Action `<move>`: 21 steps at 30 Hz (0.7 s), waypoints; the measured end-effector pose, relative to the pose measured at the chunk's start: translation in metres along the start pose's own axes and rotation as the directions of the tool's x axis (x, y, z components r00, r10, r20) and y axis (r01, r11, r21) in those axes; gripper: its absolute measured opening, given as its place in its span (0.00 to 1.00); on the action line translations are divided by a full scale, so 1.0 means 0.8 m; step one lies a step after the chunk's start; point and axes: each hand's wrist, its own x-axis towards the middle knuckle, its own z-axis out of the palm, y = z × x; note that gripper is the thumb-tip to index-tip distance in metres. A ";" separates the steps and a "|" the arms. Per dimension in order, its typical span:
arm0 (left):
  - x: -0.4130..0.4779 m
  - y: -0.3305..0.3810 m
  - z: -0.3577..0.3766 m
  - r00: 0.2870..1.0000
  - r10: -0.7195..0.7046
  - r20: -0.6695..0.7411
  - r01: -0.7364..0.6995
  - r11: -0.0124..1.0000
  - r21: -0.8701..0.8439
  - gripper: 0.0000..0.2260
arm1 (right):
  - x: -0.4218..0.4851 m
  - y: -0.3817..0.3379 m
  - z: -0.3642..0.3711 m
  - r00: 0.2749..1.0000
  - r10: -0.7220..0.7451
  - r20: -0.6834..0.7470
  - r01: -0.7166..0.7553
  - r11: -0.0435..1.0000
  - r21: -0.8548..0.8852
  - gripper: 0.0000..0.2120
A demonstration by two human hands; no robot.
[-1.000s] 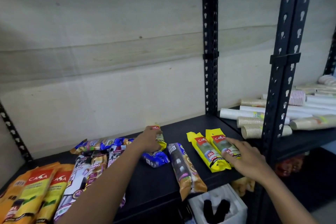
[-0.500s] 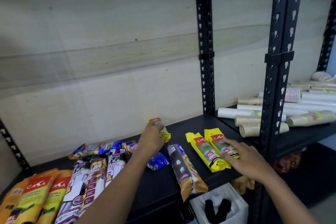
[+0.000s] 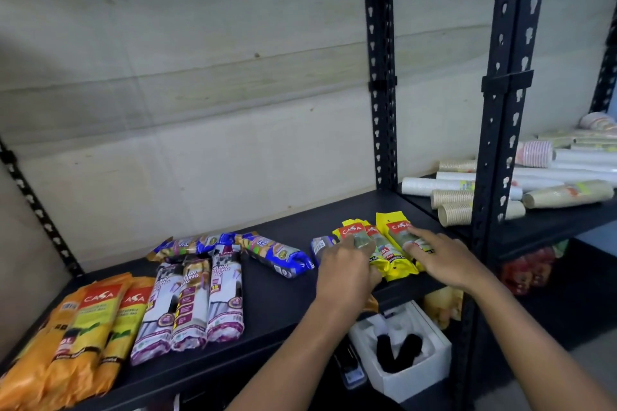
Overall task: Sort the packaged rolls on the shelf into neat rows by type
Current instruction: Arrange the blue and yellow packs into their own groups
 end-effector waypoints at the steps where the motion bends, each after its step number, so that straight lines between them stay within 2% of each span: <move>1: -0.003 0.004 0.000 1.000 -0.012 0.016 0.012 1.000 0.025 0.22 | -0.001 0.000 0.001 1.000 -0.003 -0.004 0.003 1.000 -0.001 0.28; 5: -0.007 0.012 0.003 0.993 -0.037 0.108 0.030 0.997 0.069 0.22 | -0.002 0.001 0.004 1.000 -0.005 -0.016 0.004 1.000 -0.027 0.28; 12: -0.005 0.005 0.007 0.994 -0.032 0.101 0.021 0.994 0.107 0.20 | -0.010 -0.015 -0.001 1.000 -0.011 -0.026 0.010 1.000 -0.016 0.27; 21: -0.004 -0.004 0.025 0.996 -0.047 0.078 0.049 0.999 -0.013 0.21 | -0.017 -0.014 0.001 0.998 -0.028 -0.059 0.027 1.000 -0.012 0.31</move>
